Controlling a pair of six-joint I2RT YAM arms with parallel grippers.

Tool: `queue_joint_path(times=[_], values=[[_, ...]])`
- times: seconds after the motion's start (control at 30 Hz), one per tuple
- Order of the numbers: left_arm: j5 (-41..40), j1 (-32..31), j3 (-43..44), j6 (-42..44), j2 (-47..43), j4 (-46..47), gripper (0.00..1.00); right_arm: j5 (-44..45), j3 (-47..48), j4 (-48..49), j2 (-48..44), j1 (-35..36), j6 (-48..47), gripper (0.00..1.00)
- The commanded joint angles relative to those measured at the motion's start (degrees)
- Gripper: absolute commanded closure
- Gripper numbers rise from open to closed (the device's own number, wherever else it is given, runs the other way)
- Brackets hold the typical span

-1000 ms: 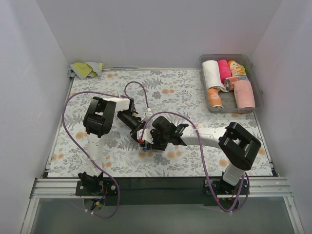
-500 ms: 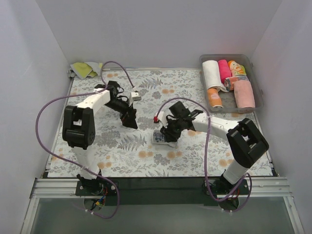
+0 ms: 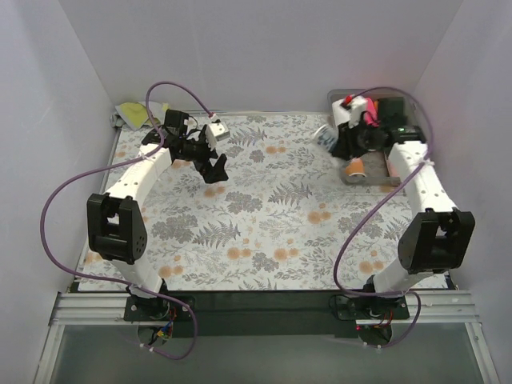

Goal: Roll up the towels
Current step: Place the rolled towel into the container

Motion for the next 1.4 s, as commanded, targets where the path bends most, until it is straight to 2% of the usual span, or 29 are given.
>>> queue_joint_path(times=[0.0,0.07,0.17,0.43,0.6,0.93,1.07,1.2,1.23,1.27,1.37], values=[[-0.64,-0.29,3.04,-2.81,-0.5,1.94,0.02,0.03,8.23,-5.52,2.33,-11.53,1.03,0.99],[-0.82,-0.38,2.95,-4.91,-0.42,2.56,0.02,2.23,13.42,-6.14,4.54,-16.98,1.29,0.99],[-1.6,-0.29,2.34,-5.71,-0.41,3.09,0.02,7.32,16.77,-5.79,8.59,-19.99,0.42,0.99],[-4.07,-0.38,1.2,-6.15,-0.06,1.24,0.02,11.9,19.23,-3.69,20.1,-22.29,1.2,0.99],[-6.52,-0.29,-0.83,-7.29,-1.2,1.06,0.02,14.88,13.28,-0.09,23.71,-22.03,1.99,0.99],[-12.14,-0.29,-1.53,-8.34,-2.0,1.59,0.02,25.34,0.0,16.51,23.63,-16.94,8.93,0.99],[-15.49,-0.12,-1.09,-9.22,-1.38,2.03,0.02,29.81,-1.86,19.7,24.33,-15.0,10.43,0.99],[-16.28,0.5,2.77,-10.01,1.25,-0.34,0.02,29.92,-1.77,19.7,24.51,-14.91,10.35,0.99],[-16.46,0.76,5.13,-10.27,1.86,-1.39,0.02,30.35,-1.86,19.26,24.33,-14.91,9.82,0.93],[-16.9,1.46,6.37,-10.89,2.74,-1.75,0.02,30.45,-2.04,18.91,23.55,-14.91,9.47,0.81],[-20.67,3.21,12.41,-11.86,6.61,-2.71,0.02,29.83,-2.39,16.98,21.09,-15.26,8.68,0.54]])
